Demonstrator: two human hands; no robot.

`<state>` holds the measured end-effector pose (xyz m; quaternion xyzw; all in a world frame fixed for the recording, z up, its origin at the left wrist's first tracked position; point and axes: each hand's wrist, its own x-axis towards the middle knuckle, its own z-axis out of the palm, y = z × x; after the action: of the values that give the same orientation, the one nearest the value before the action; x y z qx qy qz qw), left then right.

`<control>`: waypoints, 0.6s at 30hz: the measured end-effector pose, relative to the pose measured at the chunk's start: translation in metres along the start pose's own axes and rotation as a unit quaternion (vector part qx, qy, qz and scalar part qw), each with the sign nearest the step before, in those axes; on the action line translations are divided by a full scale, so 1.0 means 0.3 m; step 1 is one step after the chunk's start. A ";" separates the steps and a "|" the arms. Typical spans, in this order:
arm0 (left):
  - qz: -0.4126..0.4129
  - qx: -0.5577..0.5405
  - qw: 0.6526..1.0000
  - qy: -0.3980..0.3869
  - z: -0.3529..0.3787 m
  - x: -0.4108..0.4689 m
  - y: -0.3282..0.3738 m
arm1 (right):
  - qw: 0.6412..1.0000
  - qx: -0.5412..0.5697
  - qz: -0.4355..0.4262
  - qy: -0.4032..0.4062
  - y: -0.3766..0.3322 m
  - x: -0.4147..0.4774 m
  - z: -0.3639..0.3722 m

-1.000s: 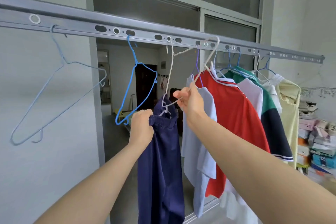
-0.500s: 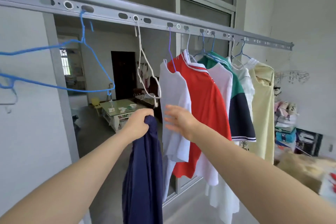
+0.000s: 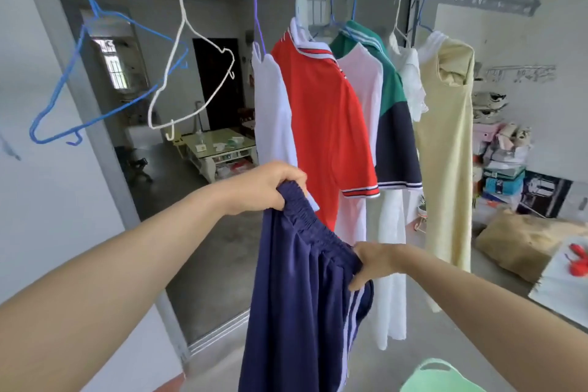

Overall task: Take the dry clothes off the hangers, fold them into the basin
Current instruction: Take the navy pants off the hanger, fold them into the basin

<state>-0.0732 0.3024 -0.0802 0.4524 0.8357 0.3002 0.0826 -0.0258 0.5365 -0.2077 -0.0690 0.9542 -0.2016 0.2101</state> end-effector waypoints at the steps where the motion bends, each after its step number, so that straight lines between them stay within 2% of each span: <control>1: -0.005 0.003 1.000 -0.005 0.022 0.017 0.005 | 1.000 -0.012 0.004 0.016 0.035 -0.019 0.004; 4: -0.005 0.033 0.999 -0.030 0.112 0.091 0.018 | 0.994 -0.074 0.028 0.077 0.166 -0.115 -0.003; 7: 0.020 0.107 0.992 -0.060 0.170 0.141 0.007 | 0.976 -0.176 0.027 0.122 0.295 -0.223 -0.031; 8: 0.027 0.150 0.986 -0.065 0.180 0.152 0.000 | 0.975 -0.172 0.025 0.137 0.328 -0.263 -0.046; 11: 0.040 0.276 0.958 -0.066 0.246 0.210 0.003 | 0.975 -0.125 0.030 0.183 0.423 -0.411 -0.092; 14: 0.073 0.310 0.946 -0.054 0.315 0.281 0.043 | 0.975 0.008 0.068 0.213 0.486 -0.527 -0.136; 18: 0.120 0.356 0.926 -0.043 0.367 0.378 0.105 | 0.933 0.197 0.133 0.268 0.528 -0.649 -0.170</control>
<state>-0.0713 0.4536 -0.1357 0.5614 0.8226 -0.0293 -0.0852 0.1207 0.7409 -0.1583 0.1581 0.9164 -0.3671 -0.0196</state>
